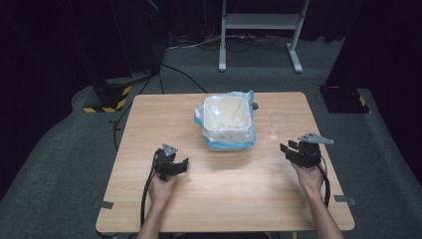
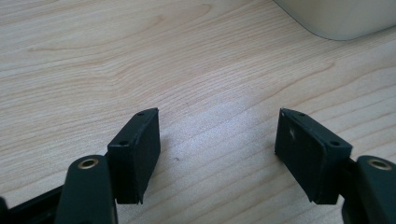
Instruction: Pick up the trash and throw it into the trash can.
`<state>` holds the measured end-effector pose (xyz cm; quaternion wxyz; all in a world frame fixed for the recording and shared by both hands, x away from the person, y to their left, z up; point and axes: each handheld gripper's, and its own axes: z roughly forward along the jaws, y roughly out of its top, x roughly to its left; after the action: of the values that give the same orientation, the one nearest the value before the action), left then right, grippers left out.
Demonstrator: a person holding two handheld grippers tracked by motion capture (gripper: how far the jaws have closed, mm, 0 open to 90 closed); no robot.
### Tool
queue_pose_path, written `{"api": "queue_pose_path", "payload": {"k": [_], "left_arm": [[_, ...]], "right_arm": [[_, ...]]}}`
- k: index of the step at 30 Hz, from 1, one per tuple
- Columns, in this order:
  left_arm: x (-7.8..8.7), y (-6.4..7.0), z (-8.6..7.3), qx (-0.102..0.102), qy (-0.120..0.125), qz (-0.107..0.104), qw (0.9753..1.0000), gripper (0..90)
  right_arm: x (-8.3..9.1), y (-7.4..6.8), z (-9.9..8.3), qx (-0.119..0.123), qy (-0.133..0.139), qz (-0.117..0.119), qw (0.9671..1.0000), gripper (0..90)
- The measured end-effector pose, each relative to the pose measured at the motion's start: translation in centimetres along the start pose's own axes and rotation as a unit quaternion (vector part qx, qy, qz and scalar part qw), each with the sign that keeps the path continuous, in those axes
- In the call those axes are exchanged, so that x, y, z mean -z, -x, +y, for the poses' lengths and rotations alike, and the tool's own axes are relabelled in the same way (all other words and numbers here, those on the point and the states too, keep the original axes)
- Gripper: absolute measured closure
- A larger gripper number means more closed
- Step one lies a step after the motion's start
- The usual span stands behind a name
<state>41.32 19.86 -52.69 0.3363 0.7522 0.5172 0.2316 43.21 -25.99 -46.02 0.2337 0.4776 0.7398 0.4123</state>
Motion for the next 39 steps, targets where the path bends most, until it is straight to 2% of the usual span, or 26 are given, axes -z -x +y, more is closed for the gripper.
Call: {"api": "queue_pose_path", "payload": {"k": [11, 19, 31, 39], "left_arm": [[0.0, 0.0, 0.0, 0.000, 0.000, 0.000, 1.0000, 30.8], [0.0, 0.0, 0.0, 0.000, 0.000, 0.000, 1.0000, 30.8], [0.0, 0.0, 0.0, 0.000, 0.000, 0.000, 1.0000, 30.8], [0.0, 0.0, 0.0, 0.000, 0.000, 0.000, 1.0000, 30.8]], "right_arm": [[0.0, -0.2, 1.9, 0.016, 0.008, 0.006, 0.9998, 59.1], [-0.6, 0.1, 3.4, 0.005, 0.013, 0.010, 0.9999, 59.9], [-1.4, 0.4, 5.3, 0.012, 0.013, 0.007, 0.9998, 60.2], [-2.2, 0.8, 6.3, 0.008, 0.012, 0.004, 0.9999, 60.6]]}}
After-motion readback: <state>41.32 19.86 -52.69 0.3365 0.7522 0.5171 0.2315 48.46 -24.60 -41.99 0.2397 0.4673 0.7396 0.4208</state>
